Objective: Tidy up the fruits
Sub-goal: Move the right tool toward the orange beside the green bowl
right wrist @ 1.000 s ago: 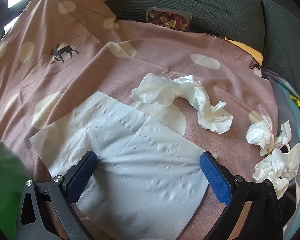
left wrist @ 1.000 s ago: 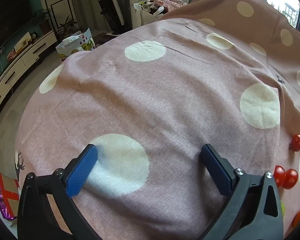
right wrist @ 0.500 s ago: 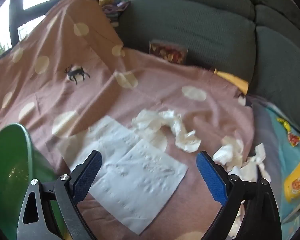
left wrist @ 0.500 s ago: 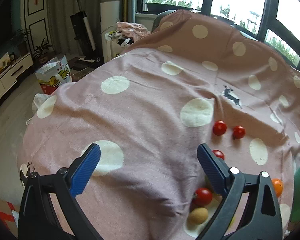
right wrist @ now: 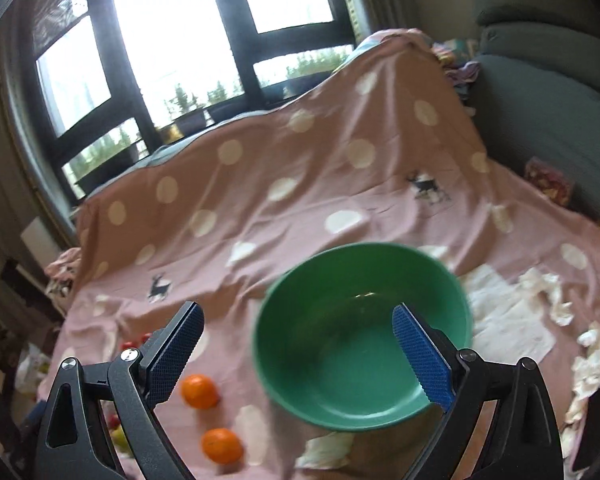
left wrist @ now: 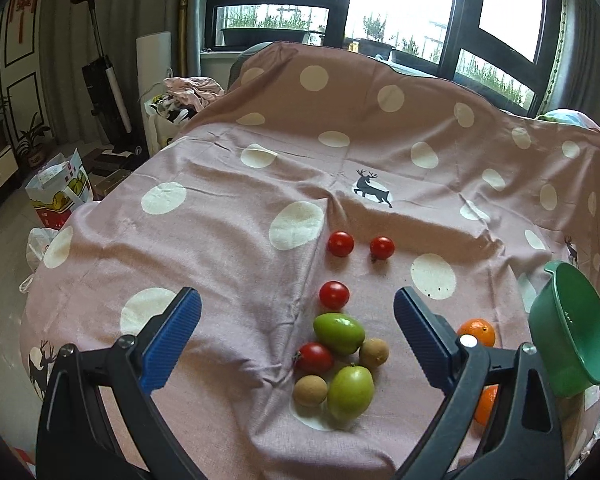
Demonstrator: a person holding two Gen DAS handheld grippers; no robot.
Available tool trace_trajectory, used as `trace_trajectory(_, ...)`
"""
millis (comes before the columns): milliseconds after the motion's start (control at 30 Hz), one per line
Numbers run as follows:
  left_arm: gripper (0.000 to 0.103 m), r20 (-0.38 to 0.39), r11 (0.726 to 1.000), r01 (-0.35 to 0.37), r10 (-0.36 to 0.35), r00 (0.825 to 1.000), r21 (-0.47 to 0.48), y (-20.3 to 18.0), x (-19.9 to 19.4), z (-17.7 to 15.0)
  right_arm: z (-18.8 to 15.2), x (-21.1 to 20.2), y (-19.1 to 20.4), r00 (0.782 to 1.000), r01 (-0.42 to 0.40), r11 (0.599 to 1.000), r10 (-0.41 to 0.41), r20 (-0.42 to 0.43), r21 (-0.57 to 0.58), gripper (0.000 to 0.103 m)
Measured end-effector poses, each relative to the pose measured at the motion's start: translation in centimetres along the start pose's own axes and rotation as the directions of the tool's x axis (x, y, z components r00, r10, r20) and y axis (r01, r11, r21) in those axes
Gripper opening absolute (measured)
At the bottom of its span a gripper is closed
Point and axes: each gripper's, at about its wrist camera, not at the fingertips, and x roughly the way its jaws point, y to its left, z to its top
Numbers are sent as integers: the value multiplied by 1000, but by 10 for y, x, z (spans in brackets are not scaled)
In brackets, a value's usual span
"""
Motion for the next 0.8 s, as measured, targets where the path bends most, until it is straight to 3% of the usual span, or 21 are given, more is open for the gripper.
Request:
trace_trajectory(67,96,-20,1000,24,-24,1000,14,-4,1,-1,-6,13,13,996,-67,998,67,-54,2,96)
trace_trajectory(167,95,-39,998,56,-55,998,38,-12,1,-3,-16,25,35,990,-104,994,101,-96,-21,95)
trace_trajectory(333,89,-113,989,142,-138,984,30,-20,10,-6,-26,40,62,973,-163,985,151,-172,-55,84)
trace_trajectory(533,79,-191,965,261,-254,948,11,-33,19,-13,-35,60,72,953,-174,983,154,-260,-56,68)
trace_trajectory(633,74,-208,958,286,-275,939,22,-41,22,-17,-40,70,74,942,-174,984,154,-298,-42,61)
trace_trajectory(800,67,-249,953,302,-288,925,20,-46,29,-22,-54,87,87,919,-193,979,157,-362,-65,60)
